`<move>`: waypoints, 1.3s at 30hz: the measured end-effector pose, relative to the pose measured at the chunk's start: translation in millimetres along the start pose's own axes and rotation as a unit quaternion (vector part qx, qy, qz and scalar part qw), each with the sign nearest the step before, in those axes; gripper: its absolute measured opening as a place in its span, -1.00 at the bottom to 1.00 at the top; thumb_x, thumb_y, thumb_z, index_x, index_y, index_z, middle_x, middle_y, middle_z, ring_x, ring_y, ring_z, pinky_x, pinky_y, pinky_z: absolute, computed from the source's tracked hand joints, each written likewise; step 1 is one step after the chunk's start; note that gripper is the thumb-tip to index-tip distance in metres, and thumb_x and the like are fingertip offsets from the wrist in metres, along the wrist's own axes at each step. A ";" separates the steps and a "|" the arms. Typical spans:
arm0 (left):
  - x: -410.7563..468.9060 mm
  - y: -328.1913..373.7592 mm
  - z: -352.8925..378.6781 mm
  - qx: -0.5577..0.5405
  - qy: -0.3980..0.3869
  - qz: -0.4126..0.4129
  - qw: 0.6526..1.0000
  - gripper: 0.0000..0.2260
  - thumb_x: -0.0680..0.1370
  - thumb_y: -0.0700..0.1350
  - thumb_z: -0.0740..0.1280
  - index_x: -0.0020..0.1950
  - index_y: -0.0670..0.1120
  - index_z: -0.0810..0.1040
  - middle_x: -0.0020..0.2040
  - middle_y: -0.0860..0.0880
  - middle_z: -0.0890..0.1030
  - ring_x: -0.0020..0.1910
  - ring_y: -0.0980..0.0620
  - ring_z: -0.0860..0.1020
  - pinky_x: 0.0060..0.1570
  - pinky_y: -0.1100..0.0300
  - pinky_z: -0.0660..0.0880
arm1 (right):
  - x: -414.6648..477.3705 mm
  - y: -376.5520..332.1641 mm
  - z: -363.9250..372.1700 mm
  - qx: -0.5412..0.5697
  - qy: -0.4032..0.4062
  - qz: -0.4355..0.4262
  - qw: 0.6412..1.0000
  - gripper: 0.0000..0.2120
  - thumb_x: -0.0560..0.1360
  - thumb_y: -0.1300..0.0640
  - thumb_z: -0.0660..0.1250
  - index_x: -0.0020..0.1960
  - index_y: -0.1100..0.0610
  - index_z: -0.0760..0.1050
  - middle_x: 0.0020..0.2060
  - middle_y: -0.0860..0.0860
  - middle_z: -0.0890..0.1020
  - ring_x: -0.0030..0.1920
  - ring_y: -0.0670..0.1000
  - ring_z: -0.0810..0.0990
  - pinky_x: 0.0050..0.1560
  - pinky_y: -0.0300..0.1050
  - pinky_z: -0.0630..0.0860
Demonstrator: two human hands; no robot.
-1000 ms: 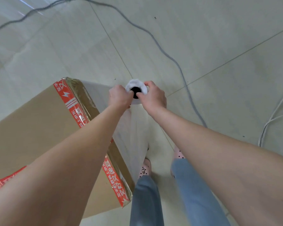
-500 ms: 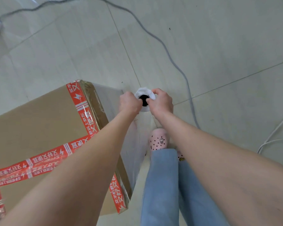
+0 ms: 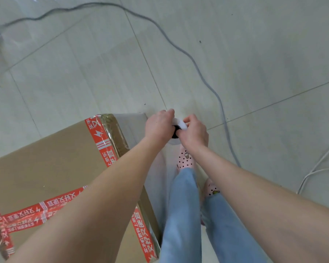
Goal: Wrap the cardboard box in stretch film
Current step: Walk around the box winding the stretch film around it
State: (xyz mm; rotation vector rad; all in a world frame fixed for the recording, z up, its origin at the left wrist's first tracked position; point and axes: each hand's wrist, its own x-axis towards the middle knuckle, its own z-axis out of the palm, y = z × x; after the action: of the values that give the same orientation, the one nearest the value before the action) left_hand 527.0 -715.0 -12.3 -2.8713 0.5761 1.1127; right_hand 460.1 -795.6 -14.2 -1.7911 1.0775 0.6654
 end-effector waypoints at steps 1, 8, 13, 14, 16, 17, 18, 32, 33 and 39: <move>1.1 -2.9 -2.6 -0.020 -0.001 -0.016 1.000 -0.83 0.48 -0.20 0.25 0.06 -0.15 0.48 -0.03 -0.13 0.57 -0.06 -0.17 0.55 -0.26 0.11 0.40 | 2.1 -4.5 1.0 -0.010 0.001 -0.010 1.000 -0.78 0.39 0.18 0.32 0.01 -0.01 0.44 0.00 0.00 0.58 -0.05 0.07 0.54 -0.16 -0.16 0.33; 13.5 -26.7 -10.5 -0.261 0.023 -0.197 0.945 -0.84 0.43 -0.08 0.33 -0.19 -0.16 0.45 -0.15 -0.17 0.62 -0.20 -0.17 0.63 -0.17 0.01 0.60 | 23.0 -37.2 1.3 0.015 0.016 -0.043 0.999 -0.71 0.42 0.15 0.34 0.14 0.01 0.47 0.09 0.01 0.54 -0.01 0.03 0.53 -0.09 -0.18 0.37; 25.6 -37.8 -21.7 -0.232 -0.021 -0.198 0.952 -0.81 0.48 -0.09 0.33 -0.05 -0.19 0.46 -0.04 -0.18 0.63 -0.12 -0.17 0.63 -0.14 0.08 0.57 | 23.6 -46.6 8.2 0.068 -0.019 -0.002 0.997 -0.67 0.42 0.05 0.38 0.16 0.04 0.43 -0.02 0.00 0.59 -0.08 0.04 0.53 -0.19 -0.19 0.33; 27.8 -39.7 -24.3 -0.187 -0.019 -0.166 0.968 -0.78 0.49 -0.11 0.32 0.08 -0.18 0.46 0.02 -0.15 0.60 -0.04 -0.16 0.60 -0.13 0.09 0.53 | 23.0 -48.3 10.0 0.072 -0.022 0.000 0.997 -0.69 0.42 0.07 0.37 0.14 0.04 0.43 -0.06 -0.01 0.58 -0.13 0.04 0.52 -0.24 -0.18 0.33; 32.0 -42.4 -29.7 -0.092 -0.002 -0.088 0.992 -0.69 0.52 -0.15 0.29 0.26 -0.10 0.43 0.09 -0.11 0.55 0.06 -0.14 0.54 -0.12 0.11 0.44 | 22.1 -51.2 13.9 0.069 -0.024 0.002 0.997 -0.72 0.42 0.09 0.37 0.11 0.03 0.44 -0.13 -0.02 0.57 -0.19 0.04 0.52 -0.34 -0.17 0.33; 34.5 -43.7 -31.6 -0.049 0.008 -0.055 0.997 -0.68 0.52 -0.16 0.27 0.28 -0.06 0.44 0.10 -0.09 0.54 0.07 -0.13 0.53 -0.14 0.12 0.41 | 22.0 -53.0 15.3 0.066 -0.025 0.000 0.998 -0.73 0.43 0.10 0.36 0.11 0.02 0.44 -0.15 -0.03 0.56 -0.20 0.04 0.52 -0.34 -0.17 0.33; 36.7 -44.4 -33.9 -0.018 0.019 -0.034 0.999 -0.69 0.52 -0.16 0.27 0.27 -0.05 0.46 0.11 -0.08 0.53 0.07 -0.12 0.53 -0.17 0.12 0.40 | 22.2 -55.0 16.3 0.063 -0.025 -0.001 0.998 -0.74 0.43 0.11 0.35 0.10 0.03 0.44 -0.16 -0.03 0.56 -0.19 0.05 0.52 -0.32 -0.17 0.34; 57.3 -80.5 -55.2 -0.208 0.021 -0.176 0.962 -0.84 0.43 -0.09 0.33 -0.16 -0.19 0.50 -0.16 -0.17 0.64 -0.20 -0.16 0.64 -0.18 0.05 0.59 | 44.8 -105.2 28.0 -0.004 0.018 -0.069 0.997 -0.67 0.41 0.12 0.33 0.17 -0.03 0.49 0.10 -0.04 0.57 0.08 0.03 0.55 -0.02 -0.17 0.39; 58.5 -82.2 -58.1 -0.239 0.022 -0.196 0.951 -0.83 0.42 -0.08 0.33 -0.19 -0.19 0.49 -0.22 -0.18 0.65 -0.26 -0.15 0.66 -0.17 0.03 0.62 | 45.9 -110.4 28.6 -0.003 0.019 -0.061 0.998 -0.66 0.42 0.11 0.32 0.19 -0.02 0.46 0.11 -0.03 0.55 0.07 0.04 0.55 -0.05 -0.17 0.38; 64.7 -88.3 -68.0 -0.282 -0.032 -0.195 0.939 -0.80 0.44 -0.11 0.35 -0.05 -0.22 0.52 -0.10 -0.20 0.64 -0.15 -0.16 0.64 -0.11 -0.02 0.62 | 47.8 -124.8 26.3 0.043 -0.012 -0.017 0.999 -0.70 0.44 0.14 0.32 0.18 0.06 0.44 -0.06 -0.02 0.53 -0.12 0.06 0.49 -0.15 -0.16 0.40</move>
State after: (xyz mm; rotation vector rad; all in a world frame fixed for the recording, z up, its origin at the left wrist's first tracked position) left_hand 645.2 -663.7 -14.5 -3.1546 -0.3791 1.4707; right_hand 592.9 -765.4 -10.2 -1.7202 1.0422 0.6096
